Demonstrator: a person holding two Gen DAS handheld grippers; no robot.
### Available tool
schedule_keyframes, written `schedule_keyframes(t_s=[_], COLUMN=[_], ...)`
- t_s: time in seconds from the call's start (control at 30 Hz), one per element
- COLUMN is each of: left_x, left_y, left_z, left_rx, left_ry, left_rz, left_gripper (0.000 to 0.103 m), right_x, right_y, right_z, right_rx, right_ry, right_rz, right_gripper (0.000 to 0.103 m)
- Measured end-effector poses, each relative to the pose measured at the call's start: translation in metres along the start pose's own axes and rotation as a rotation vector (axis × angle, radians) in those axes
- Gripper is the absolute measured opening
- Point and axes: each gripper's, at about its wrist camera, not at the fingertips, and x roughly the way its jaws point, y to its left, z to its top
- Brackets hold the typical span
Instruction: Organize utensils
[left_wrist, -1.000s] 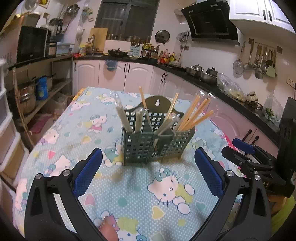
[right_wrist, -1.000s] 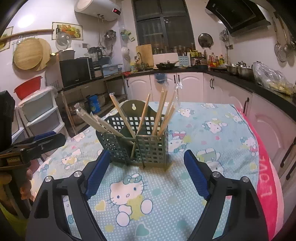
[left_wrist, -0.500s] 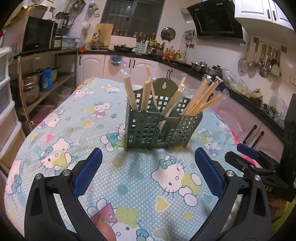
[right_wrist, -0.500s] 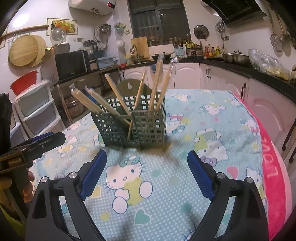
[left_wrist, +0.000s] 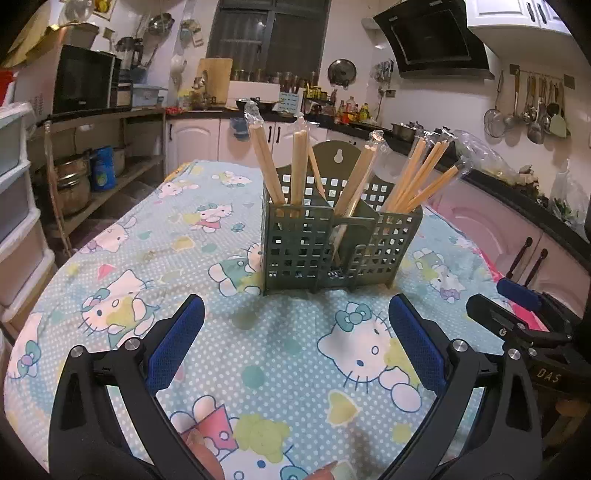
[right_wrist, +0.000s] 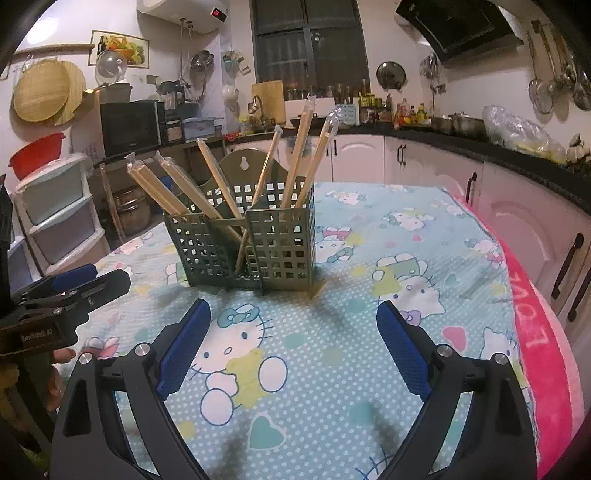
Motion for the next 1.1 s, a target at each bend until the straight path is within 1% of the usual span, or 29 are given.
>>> schedule_keyframes(t_s=[0.27, 0.57, 0.63, 0.73, 0.9, 1.1], left_x=[0.008, 0.008, 0.008, 0.007, 0.009, 0.009], left_y=[0.005, 0.014, 0.013, 0.014, 0.015, 0.016], left_z=[-0.012, -0.018, -0.019, -0.020, -0.021, -0.020], left_rx=[-0.010, -0.035, -0.035, -0.038, -0.046, -0.047], left_ry=[-0.017, -0.073, -0.076, -0.083, -0.074, -0.072], left_rz=[0.013, 0.006, 0.010, 0.021, 0.037, 0.041], left_gripper=[0.091, 0.091, 0.091, 0.091, 0.091, 0.091], right_x=[-0.001, -0.011, -0.013, -0.013, -0.012, -0.011], right_y=[0.004, 0.006, 0.007, 0.006, 0.006, 0.007], right_z=[-0.006, -0.012, -0.013, -0.014, -0.014, -0.015], right_rx=[-0.008, 0.001, 0.003, 0.007, 0.016, 0.012], right_ry=[-0.051, -0.167, -0.186, -0.191, -0.180, -0.175], right_rz=[-0.021, -0.033, -0.043, -0.046, -0.050, -0.046], right_gripper=[0.090, 0.092, 0.092, 0.092, 0.093, 0.094])
